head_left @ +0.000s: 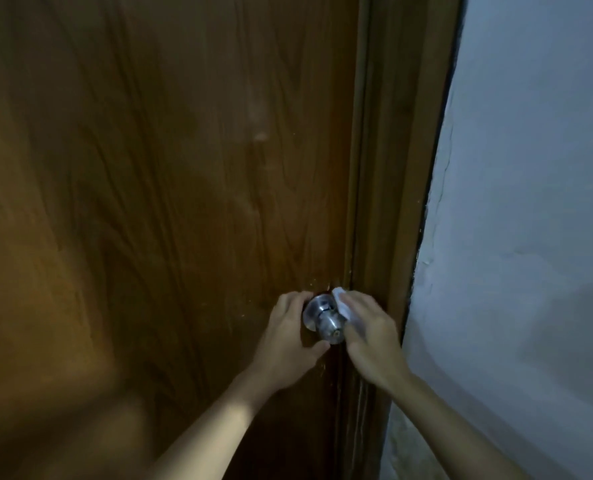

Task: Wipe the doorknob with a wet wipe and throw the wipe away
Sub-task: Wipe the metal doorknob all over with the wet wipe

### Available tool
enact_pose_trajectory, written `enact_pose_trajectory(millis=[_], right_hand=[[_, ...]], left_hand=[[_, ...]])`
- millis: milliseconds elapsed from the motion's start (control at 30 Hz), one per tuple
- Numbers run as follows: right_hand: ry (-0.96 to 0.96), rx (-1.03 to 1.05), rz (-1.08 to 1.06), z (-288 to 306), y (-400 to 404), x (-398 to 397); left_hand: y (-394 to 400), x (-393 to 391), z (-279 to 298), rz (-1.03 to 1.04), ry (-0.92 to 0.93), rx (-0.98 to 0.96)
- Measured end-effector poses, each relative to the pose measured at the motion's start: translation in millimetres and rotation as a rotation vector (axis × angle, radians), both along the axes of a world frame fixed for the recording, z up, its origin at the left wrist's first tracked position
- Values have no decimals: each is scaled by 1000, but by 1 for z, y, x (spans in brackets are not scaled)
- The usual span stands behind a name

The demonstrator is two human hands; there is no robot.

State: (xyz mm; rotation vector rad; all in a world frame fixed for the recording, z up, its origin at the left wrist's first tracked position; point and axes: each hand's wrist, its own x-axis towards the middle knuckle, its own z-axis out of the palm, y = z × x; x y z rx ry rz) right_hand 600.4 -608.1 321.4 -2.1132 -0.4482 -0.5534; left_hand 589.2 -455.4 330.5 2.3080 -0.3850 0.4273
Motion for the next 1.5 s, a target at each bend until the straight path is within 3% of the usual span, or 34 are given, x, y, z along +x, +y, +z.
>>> enact_pose_trajectory(millis=[67, 167, 267, 400, 533, 700, 833, 1000, 1167, 1300, 1500], right_hand=[[19, -96, 101, -12, 2, 8], [0, -54, 168, -31, 1, 8], [-86, 86, 83, -42, -6, 5], [-152, 124, -57, -35, -11, 10], [-116, 23, 162, -36, -3, 13], [-21, 98, 52, -44, -10, 15], [-98, -35, 171, -32, -5, 17], [54, -11, 180, -33, -6, 22], [-135, -105, 106, -37, -8, 16], [-75, -77, 92, -37, -9, 20], [-235, -250, 61, -50, -13, 19]], left_hand=[[-4, 6, -5, 37, 15, 63], [-6, 10, -6, 51, 28, 93], [-11, 11, -9, 63, 25, 79], [-18, 11, -14, 88, 25, 54], [-25, 11, -15, 116, 34, 36], [-27, 14, -10, 168, 45, 66], [-27, 19, -8, 168, 60, 85], [-27, 20, -8, 172, 53, 130], [-28, 21, -11, 177, 37, 131], [-28, 20, -10, 184, 32, 154], [-27, 21, -11, 191, 24, 173]])
